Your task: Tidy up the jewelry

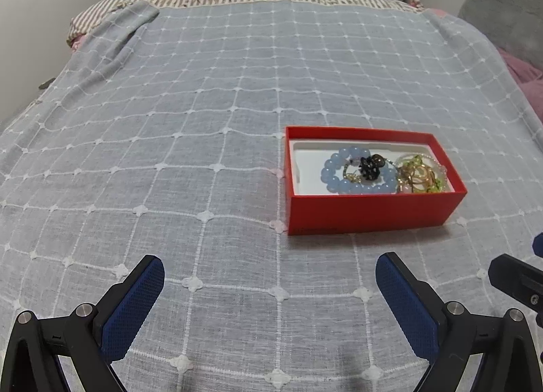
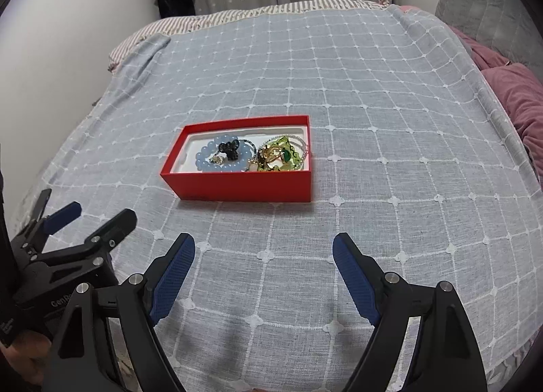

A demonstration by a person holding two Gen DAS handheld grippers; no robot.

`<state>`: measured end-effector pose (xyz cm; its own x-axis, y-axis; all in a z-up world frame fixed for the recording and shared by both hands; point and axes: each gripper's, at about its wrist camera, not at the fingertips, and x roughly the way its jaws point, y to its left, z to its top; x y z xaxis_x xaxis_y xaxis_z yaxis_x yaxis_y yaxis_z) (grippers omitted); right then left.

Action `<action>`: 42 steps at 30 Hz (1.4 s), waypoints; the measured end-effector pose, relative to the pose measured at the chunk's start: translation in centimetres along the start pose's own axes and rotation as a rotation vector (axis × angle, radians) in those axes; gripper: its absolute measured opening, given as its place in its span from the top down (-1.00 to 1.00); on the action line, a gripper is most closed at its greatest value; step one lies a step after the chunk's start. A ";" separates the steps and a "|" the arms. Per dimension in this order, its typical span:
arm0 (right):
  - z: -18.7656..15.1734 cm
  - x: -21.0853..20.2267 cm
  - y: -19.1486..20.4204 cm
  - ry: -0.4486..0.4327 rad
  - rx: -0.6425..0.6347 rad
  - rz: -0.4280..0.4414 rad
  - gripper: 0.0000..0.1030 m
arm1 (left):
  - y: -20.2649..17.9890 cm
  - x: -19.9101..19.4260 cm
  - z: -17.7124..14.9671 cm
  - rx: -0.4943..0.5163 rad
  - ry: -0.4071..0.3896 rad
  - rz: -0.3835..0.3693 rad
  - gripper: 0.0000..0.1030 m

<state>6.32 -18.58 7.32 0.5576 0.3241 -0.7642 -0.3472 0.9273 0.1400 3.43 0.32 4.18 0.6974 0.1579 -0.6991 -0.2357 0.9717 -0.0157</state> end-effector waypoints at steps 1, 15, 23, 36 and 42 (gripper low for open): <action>0.0 0.0 0.0 0.003 -0.002 0.001 -0.67 | 0.1 0.1 0.0 -0.002 0.001 0.005 -0.98; -0.2 0.1 0.6 0.003 -0.014 0.007 -0.67 | 0.4 0.5 -0.1 -0.011 0.019 0.015 -0.98; -0.4 0.4 0.7 0.012 -0.013 -0.001 -0.67 | 0.0 0.5 -0.3 0.000 0.024 -0.002 -0.99; -0.3 0.3 0.7 0.002 -0.009 -0.002 -0.67 | 0.1 0.3 -0.2 0.004 0.015 -0.008 -0.99; -0.4 0.4 0.9 -0.002 -0.011 -0.013 -0.67 | 0.0 0.2 -0.2 0.007 0.012 -0.014 -0.99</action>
<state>5.93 -17.74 6.93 0.5637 0.3126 -0.7645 -0.3485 0.9292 0.1230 3.41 0.26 3.89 0.6923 0.1419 -0.7075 -0.2213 0.9750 -0.0210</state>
